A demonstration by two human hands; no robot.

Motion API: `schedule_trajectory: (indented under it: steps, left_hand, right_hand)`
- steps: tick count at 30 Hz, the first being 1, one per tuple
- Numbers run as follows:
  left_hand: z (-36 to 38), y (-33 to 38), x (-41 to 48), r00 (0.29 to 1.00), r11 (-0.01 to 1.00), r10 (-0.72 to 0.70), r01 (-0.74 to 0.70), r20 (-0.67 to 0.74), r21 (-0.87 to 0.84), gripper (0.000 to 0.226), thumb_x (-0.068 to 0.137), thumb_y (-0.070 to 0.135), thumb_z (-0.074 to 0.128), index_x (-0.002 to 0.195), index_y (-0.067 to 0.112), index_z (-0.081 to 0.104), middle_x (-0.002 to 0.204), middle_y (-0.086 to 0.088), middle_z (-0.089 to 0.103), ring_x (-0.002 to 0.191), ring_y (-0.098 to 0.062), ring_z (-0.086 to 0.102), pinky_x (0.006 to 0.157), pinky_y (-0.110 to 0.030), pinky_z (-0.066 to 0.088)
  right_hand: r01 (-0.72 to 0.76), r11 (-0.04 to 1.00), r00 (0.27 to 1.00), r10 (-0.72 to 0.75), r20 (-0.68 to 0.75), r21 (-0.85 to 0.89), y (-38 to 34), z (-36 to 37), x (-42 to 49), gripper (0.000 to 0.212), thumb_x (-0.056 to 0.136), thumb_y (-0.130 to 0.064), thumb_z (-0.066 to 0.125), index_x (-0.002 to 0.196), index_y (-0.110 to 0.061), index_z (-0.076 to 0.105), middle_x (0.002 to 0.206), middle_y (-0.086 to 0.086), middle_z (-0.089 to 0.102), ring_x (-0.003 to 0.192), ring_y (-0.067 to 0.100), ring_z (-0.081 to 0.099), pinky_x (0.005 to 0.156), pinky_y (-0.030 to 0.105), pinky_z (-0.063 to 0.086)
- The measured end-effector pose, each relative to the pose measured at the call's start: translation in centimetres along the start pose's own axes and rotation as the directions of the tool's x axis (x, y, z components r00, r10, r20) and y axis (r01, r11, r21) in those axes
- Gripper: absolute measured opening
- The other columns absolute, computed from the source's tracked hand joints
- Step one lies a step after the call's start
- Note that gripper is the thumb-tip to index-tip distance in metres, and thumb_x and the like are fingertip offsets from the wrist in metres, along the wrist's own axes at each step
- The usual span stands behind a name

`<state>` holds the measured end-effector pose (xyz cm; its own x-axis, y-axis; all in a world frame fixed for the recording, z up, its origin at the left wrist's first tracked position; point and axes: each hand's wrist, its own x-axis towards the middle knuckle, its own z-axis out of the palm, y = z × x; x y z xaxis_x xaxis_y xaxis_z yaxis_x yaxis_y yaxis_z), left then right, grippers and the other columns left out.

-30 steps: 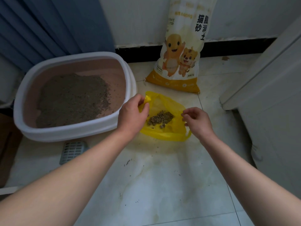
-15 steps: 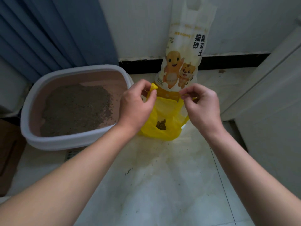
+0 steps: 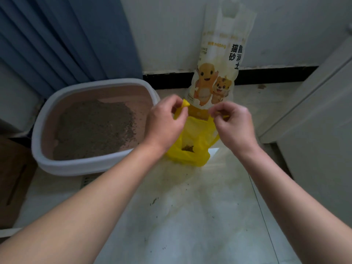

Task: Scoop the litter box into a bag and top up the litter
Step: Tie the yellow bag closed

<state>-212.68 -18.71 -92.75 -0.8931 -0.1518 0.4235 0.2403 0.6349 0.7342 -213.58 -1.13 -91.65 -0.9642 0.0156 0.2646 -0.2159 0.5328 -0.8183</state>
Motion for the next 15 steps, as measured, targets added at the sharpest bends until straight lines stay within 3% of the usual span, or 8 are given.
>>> schedule_trajectory:
  steps: [2,5,10,15]
  left_hand:
    - [-0.4,-0.1,-0.2,1.0,1.0,0.015,-0.015,-0.025,-0.012,0.007,0.088,0.024,0.065,0.086,0.017,0.065,0.08,0.006,0.064,0.075,-0.012,0.059,0.067,-0.037,0.051]
    - [-1.1,1.1,0.4,0.984,0.993,0.084,-0.096,-0.158,-0.066,0.007,0.088,0.02,0.066,0.086,0.014,0.065,0.079,0.006,0.064,0.073,-0.011,0.058,0.067,-0.029,0.048]
    - [0.0,0.1,-0.5,1.0,1.0,0.007,-0.007,-0.003,-0.022,0.008,0.088,0.023,0.067,0.086,0.016,0.065,0.082,0.006,0.064,0.077,-0.011,0.059,0.07,-0.037,0.051]
    - [0.6,-0.1,-0.4,0.991,0.992,0.126,-0.127,0.032,0.019,0.009,0.085,0.023,0.069,0.089,0.015,0.067,0.086,0.004,0.062,0.082,-0.015,0.059,0.075,-0.037,0.051]
  right_hand:
    - [-0.005,1.0,1.0,0.005,-0.03,0.011,0.1,-0.3,-0.3,0.027,0.086,0.002,0.06,0.083,-0.02,0.075,0.085,-0.012,0.072,0.087,0.004,0.068,0.083,0.036,0.057]
    - [0.152,0.985,0.983,-0.142,-0.115,0.079,-1.1,-1.2,0.2,0.026,0.085,0.004,0.059,0.084,-0.016,0.074,0.088,-0.005,0.074,0.089,0.01,0.07,0.078,0.034,0.057]
    - [0.114,0.992,0.993,-0.114,0.006,0.049,-0.9,-0.7,0.3,0.025,0.085,0.005,0.061,0.087,-0.015,0.075,0.092,-0.004,0.073,0.088,0.008,0.069,0.079,0.035,0.056]
    - [0.133,0.986,0.99,-0.137,0.044,0.097,0.3,0.1,0.4,0.022,0.087,0.001,0.063,0.092,-0.017,0.073,0.094,-0.001,0.072,0.083,0.013,0.068,0.076,0.031,0.056]
